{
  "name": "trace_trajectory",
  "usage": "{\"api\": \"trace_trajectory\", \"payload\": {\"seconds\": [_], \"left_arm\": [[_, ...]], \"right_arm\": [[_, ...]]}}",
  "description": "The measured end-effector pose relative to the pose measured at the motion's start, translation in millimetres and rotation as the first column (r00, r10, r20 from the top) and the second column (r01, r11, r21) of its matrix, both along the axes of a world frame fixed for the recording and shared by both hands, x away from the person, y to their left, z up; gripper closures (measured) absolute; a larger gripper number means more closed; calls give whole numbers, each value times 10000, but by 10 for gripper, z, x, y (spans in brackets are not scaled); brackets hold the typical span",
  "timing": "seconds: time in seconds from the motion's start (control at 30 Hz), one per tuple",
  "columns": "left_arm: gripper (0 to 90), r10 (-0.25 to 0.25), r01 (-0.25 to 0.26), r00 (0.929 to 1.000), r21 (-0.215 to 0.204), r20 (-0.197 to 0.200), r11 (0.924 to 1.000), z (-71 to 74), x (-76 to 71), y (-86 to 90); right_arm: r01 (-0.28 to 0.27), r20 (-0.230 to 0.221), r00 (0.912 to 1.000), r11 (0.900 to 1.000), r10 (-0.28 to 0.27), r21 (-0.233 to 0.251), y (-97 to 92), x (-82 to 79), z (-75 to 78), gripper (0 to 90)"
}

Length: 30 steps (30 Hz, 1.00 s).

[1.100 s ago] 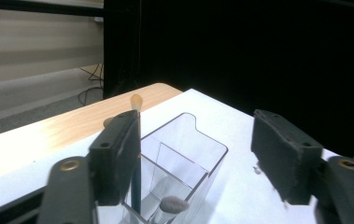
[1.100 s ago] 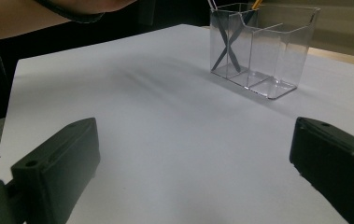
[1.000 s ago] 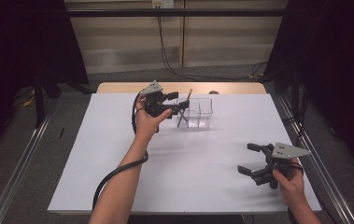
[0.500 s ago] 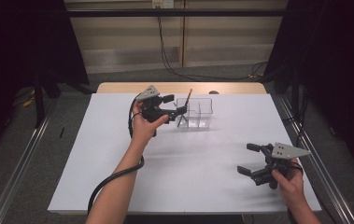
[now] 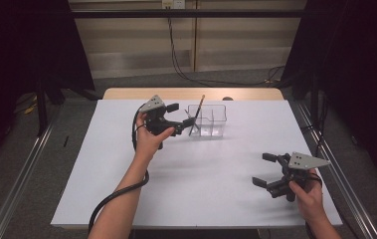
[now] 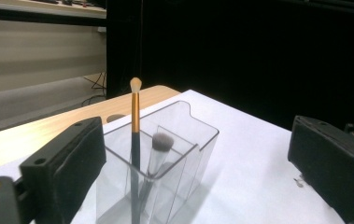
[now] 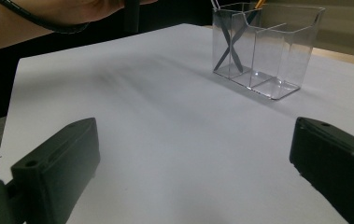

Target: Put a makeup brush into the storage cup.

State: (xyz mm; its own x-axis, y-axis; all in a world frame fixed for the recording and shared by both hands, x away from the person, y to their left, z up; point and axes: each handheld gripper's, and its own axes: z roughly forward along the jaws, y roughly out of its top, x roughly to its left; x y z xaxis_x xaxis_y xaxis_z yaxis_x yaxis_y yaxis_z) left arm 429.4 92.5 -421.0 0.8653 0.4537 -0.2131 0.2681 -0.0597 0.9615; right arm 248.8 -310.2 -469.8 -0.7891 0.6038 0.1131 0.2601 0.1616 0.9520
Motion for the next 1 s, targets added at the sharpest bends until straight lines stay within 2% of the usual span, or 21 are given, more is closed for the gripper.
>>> {"api": "trace_trajectory", "payload": {"seconds": [0.23, 0.6, 1.0], "left_arm": [[17, -17, 18, 10000, -102, 91, 9999, -36, -58, 68], [1, -351, 353, 9991, -84, 257, 9993, -139, -160, 166], [0, -381, 385, 9985, -97, 401, 9992, -190, -270, 300]], "right_arm": [[-28, -23, 10000, 10000, 28, -1, 6, 0, -2, 13], [-36, 20, 10000, 10000, 36, -29, 10, 2, -2, 13], [-44, 16, 10000, 10000, 44, -52, 17, 0, 0, 13]]}}
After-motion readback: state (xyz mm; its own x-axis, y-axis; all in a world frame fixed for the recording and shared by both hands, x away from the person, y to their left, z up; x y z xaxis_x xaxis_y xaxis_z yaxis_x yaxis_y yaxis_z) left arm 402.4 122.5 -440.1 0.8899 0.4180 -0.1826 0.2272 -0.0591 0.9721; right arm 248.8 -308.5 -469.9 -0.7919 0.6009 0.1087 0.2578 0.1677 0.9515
